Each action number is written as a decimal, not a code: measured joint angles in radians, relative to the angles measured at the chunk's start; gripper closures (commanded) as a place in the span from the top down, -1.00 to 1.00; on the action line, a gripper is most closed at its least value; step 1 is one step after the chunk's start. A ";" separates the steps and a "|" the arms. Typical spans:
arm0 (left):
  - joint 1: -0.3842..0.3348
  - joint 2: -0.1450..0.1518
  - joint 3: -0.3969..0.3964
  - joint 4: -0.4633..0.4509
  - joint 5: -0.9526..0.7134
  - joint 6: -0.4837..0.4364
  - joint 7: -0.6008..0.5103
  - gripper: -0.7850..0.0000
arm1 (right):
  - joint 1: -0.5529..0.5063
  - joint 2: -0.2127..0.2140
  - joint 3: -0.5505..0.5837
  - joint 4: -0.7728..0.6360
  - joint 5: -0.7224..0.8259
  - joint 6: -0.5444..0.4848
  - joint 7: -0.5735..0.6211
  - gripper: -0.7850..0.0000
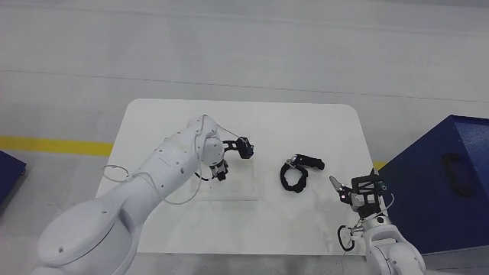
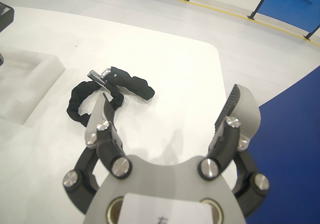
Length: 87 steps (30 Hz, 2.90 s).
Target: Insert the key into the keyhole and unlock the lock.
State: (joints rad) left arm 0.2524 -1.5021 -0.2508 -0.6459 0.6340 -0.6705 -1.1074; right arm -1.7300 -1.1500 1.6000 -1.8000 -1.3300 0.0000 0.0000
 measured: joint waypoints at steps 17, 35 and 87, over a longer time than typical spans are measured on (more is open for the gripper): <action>-0.029 -0.003 -0.043 0.032 0.007 -0.055 0.028 -1.00 | 0.000 0.000 0.000 0.000 0.000 0.000 0.000 1.00; 0.137 0.251 -0.430 -0.351 -0.174 -0.136 0.255 -1.00 | 0.000 0.000 0.000 0.000 0.000 0.000 0.000 1.00; 0.541 0.414 -0.817 -0.754 -0.121 -0.251 0.453 -1.00 | 0.959 0.030 -0.294 0.883 0.034 -1.012 0.488 1.00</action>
State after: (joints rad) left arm 0.7934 -1.0878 -1.0676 -1.4001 0.5127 -0.9220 -0.6548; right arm -0.7706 -1.1203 1.3057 -0.9175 -1.2963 -1.0121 0.4876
